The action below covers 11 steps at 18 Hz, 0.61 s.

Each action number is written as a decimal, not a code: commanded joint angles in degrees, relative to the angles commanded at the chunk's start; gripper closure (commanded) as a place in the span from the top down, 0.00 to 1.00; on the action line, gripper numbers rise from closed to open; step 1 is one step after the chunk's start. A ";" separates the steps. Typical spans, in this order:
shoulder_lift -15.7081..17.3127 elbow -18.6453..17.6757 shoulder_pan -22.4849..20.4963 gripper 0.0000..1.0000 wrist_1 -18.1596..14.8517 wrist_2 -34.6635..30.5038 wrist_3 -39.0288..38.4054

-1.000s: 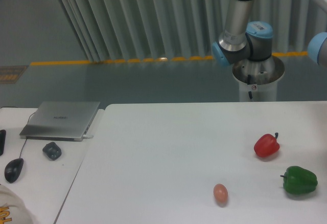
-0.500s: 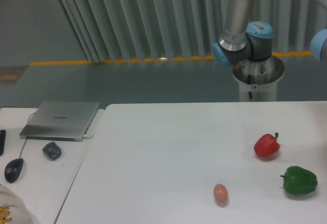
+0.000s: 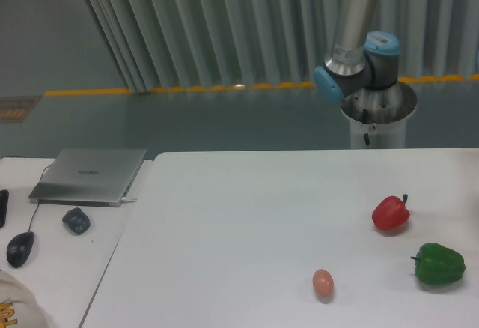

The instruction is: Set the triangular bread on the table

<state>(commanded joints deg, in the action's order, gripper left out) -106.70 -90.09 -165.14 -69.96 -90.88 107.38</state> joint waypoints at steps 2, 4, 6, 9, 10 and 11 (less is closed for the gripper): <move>-0.26 -0.09 -1.23 1.00 0.09 0.00 4.05; -0.35 -0.96 -1.94 1.00 0.09 -0.09 4.33; -0.44 -3.33 -2.73 1.00 0.35 0.00 3.89; -1.14 -4.21 -4.04 1.00 0.35 0.09 3.63; -1.32 -4.74 -4.75 1.00 0.44 0.35 3.72; -1.67 -4.83 -5.45 1.00 0.61 0.44 3.72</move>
<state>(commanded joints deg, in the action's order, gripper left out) -108.37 -94.92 -170.59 -69.35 -90.44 111.09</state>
